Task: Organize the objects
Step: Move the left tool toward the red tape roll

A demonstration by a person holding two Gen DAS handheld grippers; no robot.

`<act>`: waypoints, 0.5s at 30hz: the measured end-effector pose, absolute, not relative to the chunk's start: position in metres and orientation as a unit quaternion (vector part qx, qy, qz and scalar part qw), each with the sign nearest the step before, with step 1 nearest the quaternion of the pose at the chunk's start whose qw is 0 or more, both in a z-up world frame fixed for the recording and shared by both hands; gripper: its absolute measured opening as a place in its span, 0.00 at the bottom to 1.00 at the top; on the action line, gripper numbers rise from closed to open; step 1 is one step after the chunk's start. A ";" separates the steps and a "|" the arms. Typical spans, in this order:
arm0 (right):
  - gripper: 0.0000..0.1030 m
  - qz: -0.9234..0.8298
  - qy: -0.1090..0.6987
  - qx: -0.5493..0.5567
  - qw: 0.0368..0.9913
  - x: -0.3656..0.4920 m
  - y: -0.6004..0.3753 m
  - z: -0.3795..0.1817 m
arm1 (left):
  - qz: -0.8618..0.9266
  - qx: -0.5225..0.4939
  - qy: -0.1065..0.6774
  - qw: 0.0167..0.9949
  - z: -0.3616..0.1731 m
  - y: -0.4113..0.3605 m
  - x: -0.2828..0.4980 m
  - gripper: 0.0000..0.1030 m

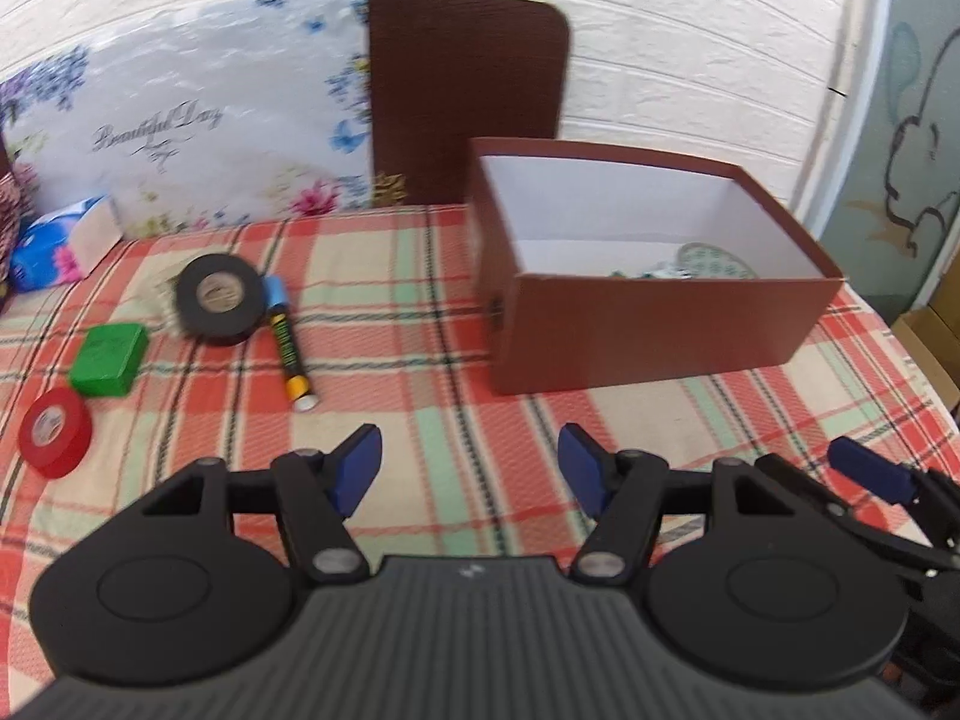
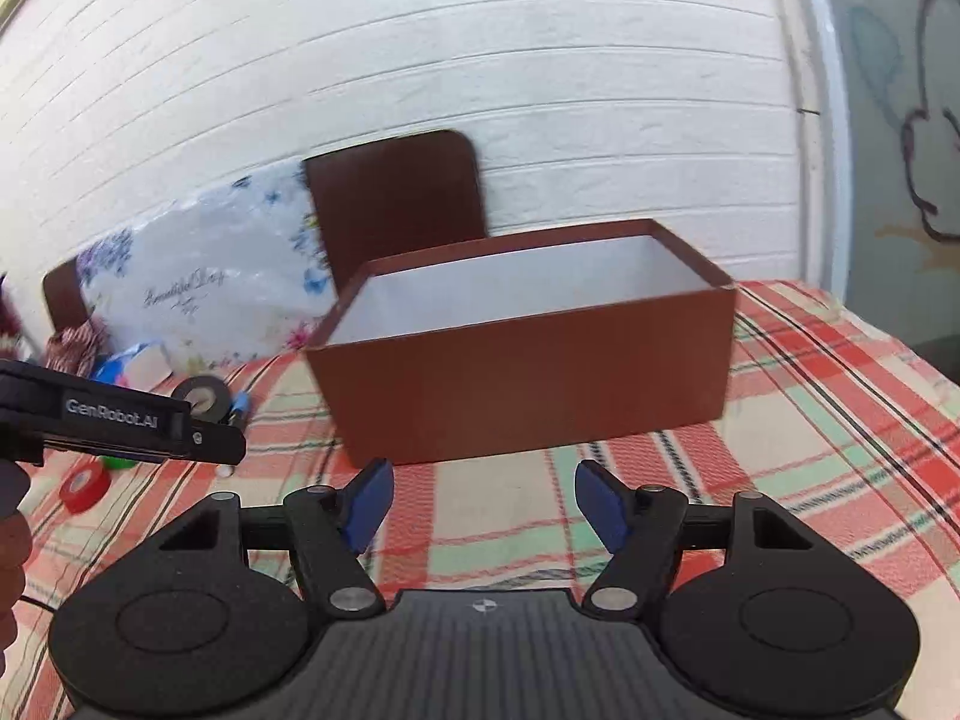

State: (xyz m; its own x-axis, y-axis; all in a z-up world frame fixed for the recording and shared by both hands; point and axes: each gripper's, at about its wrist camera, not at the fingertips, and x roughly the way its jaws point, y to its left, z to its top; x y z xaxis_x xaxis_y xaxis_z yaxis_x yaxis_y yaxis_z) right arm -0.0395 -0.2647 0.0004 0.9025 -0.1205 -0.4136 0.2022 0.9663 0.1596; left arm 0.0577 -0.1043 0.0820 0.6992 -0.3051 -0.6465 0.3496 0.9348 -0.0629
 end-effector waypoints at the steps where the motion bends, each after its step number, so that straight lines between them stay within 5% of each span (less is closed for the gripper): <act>1: 0.63 -0.075 0.209 0.096 0.970 -0.036 -0.257 0.001 | -0.172 0.029 0.347 0.922 0.079 -0.097 0.059 0.65; 15: 0.62 0.063 0.244 0.013 0.968 0.017 -0.139 0.011 | -0.072 -0.008 0.344 0.936 0.051 0.039 0.087 0.65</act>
State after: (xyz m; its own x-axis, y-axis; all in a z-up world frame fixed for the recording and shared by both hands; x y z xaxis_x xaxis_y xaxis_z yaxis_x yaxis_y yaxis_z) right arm 0.0173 -0.1391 0.0107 0.8725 0.1288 -0.4714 -0.1160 0.9917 0.0561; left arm 0.0871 0.0393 0.0507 0.7533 -0.1406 -0.6425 0.1294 0.9895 -0.0648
